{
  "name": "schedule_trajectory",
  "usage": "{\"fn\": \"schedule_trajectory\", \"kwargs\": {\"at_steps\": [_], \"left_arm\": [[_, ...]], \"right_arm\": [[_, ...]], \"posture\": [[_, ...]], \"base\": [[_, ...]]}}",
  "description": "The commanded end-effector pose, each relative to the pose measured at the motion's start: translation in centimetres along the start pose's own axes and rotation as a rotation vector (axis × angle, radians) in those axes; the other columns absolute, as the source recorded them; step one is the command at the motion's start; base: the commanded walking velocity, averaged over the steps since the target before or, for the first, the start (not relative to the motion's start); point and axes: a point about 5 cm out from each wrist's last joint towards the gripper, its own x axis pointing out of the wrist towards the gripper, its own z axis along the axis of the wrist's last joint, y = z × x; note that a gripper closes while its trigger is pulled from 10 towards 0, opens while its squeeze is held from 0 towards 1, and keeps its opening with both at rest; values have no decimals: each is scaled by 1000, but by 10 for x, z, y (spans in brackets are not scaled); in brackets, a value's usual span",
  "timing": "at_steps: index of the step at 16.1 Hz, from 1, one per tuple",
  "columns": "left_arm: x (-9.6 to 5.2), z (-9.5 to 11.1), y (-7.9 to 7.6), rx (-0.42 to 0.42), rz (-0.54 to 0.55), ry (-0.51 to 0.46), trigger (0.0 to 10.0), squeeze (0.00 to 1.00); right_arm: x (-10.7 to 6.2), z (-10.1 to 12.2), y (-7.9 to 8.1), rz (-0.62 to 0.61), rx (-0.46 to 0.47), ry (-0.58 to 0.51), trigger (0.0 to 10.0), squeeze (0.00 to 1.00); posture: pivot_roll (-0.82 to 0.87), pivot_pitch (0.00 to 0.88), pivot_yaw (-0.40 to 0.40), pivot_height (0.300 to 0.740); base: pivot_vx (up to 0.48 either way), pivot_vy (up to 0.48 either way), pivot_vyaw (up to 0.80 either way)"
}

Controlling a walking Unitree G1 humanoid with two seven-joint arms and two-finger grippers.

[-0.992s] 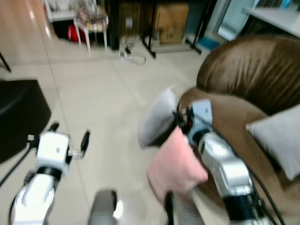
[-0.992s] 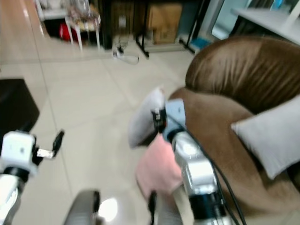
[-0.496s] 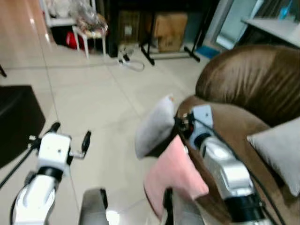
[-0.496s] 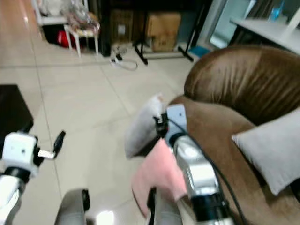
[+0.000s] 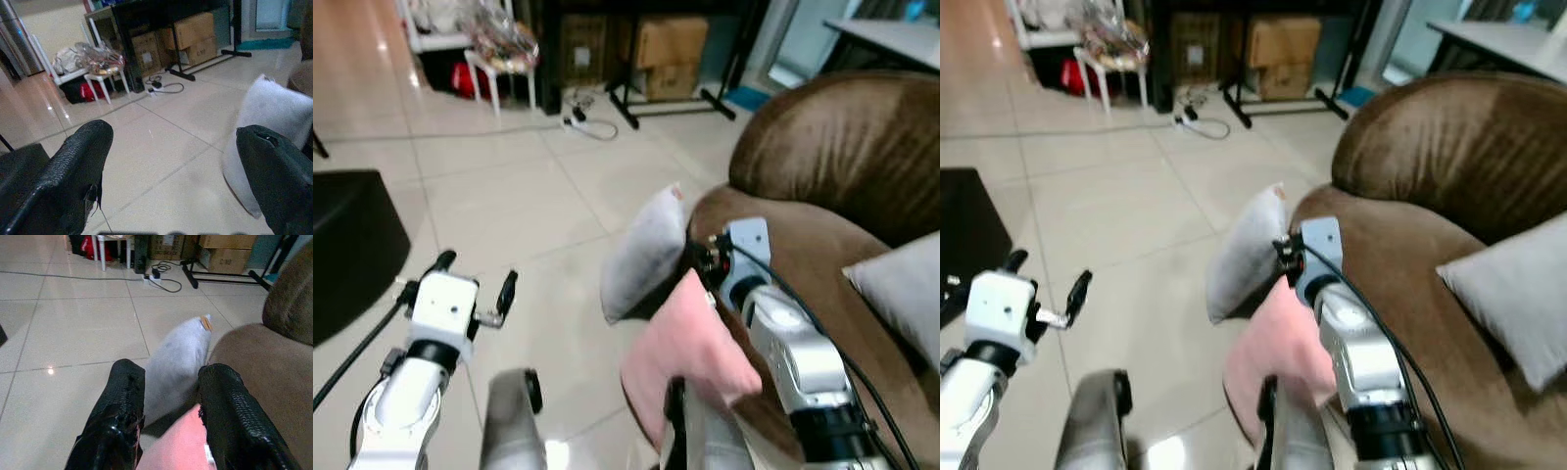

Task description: Move the pillow to the sofa from floor

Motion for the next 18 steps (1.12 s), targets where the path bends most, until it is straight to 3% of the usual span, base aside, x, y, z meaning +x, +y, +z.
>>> {"fn": "schedule_trajectory", "kwargs": {"at_steps": [1, 7, 12, 13, 14, 16, 18], "left_arm": [[0, -4, -5, 5, -24, 23, 10000, 0], [-10, -12, -3, -9, -23, 38, 10000, 0], [-11, -14, -16, -94, -206, 29, 10000, 0], [-8, -17, -23, -111, -282, 40, 10000, 0], [-7, -17, -28, -128, -340, 41, 10000, 0], [-8, -10, -40, -185, -468, 34, 10000, 0], [-12, -9, -46, -208, -546, 47, 10000, 0]], "right_arm": [[0, -2, -7, -21, 2, 17, 10000, 0], [7, -5, -12, 8, -76, 67, 10000, 0], [23, -7, -8, 52, -164, 112, 10000, 0], [29, -12, -7, 70, -202, 154, 10000, 631], [33, -16, -6, 88, -223, 186, 10000, 1000], [41, -30, -4, 104, -267, 281, 10000, 1000], [46, -35, -2, 88, -269, 309, 10000, 1000]], "posture": [[-44, 0, -122, 490], [-47, 0, -161, 430], [-72, 0, -188, 430], [-81, 0, -188, 430], [-84, 0, -188, 430], [-89, 0, -178, 430], [-97, 0, -165, 430]], "base": [[0, 0, 0], [0, 0, 0], [0, 0, 0], [0, 0, 0], [0, 0, 0], [0, 0, 0], [0, 0, 0]]}}
